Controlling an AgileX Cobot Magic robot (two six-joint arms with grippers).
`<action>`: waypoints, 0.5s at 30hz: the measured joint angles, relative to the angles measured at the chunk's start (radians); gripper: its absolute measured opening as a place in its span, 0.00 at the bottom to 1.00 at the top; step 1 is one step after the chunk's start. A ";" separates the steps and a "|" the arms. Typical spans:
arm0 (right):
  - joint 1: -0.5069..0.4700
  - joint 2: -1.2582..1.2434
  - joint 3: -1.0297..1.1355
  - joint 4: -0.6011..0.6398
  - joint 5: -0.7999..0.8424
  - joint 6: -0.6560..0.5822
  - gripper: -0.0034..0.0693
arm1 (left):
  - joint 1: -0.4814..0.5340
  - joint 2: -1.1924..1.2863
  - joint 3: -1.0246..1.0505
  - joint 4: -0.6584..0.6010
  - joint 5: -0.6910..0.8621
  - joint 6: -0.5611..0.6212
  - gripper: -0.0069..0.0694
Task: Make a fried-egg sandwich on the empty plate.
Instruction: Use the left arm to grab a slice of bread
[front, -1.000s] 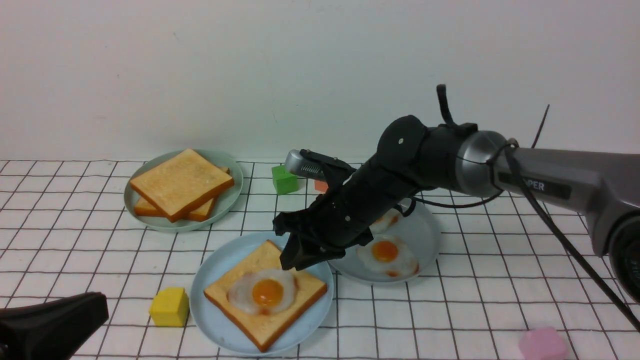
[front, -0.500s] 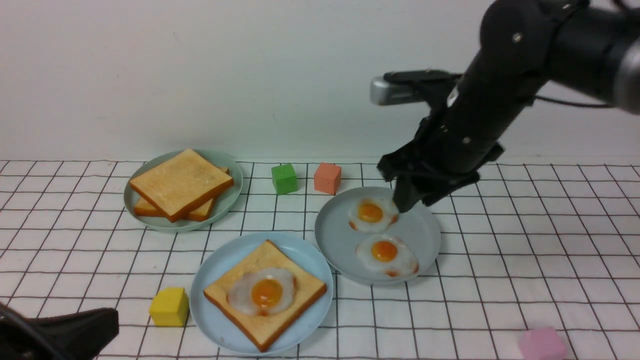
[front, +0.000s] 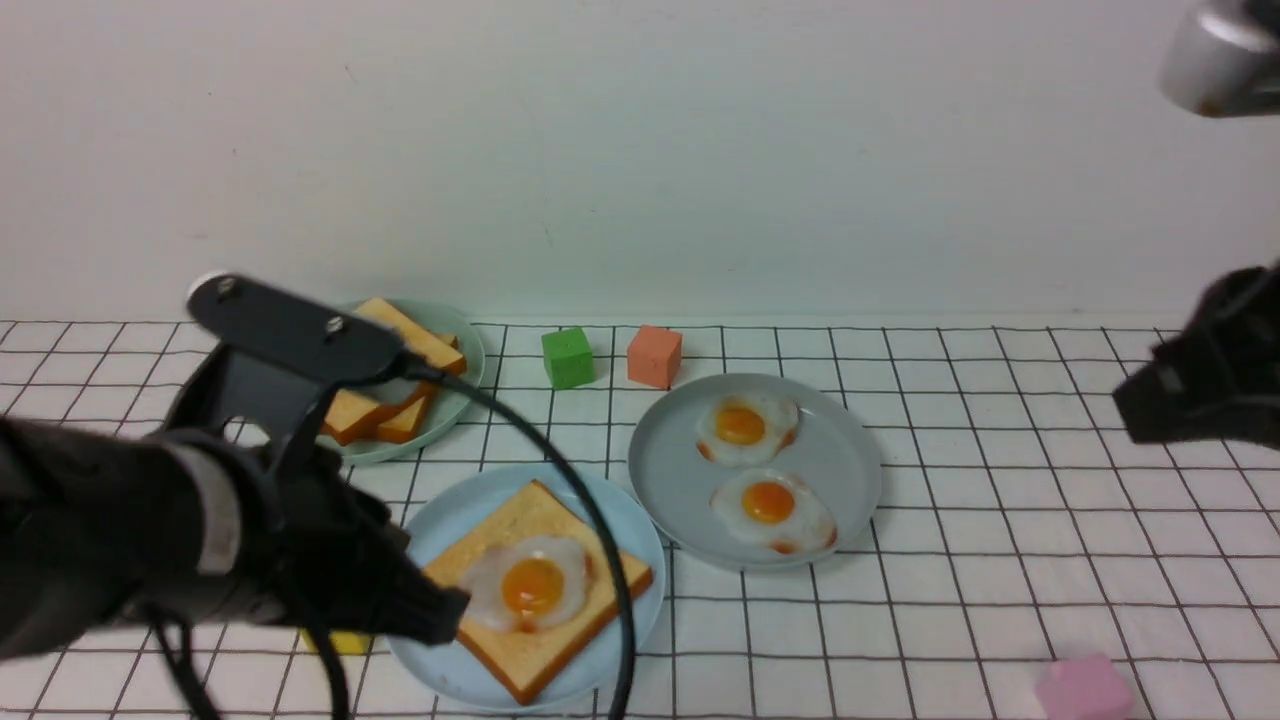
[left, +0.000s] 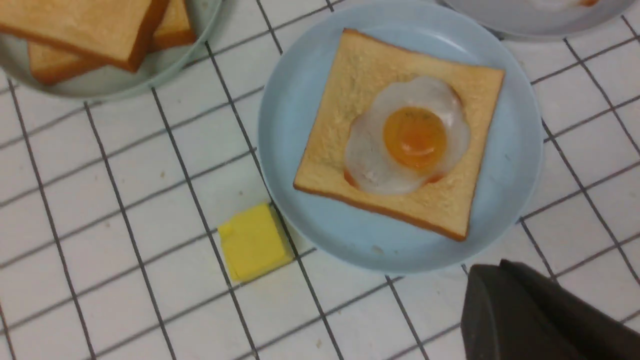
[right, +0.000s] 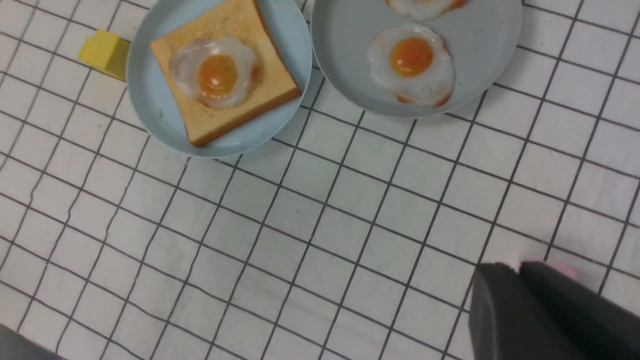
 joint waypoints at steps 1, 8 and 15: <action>0.000 -0.051 0.026 0.000 -0.003 0.001 0.15 | 0.027 0.049 -0.042 -0.016 0.001 0.028 0.07; 0.000 -0.242 0.109 -0.002 -0.012 -0.024 0.15 | 0.267 0.294 -0.294 -0.153 0.018 0.231 0.07; 0.000 -0.326 0.158 -0.007 -0.015 -0.073 0.15 | 0.399 0.574 -0.528 -0.184 0.074 0.355 0.07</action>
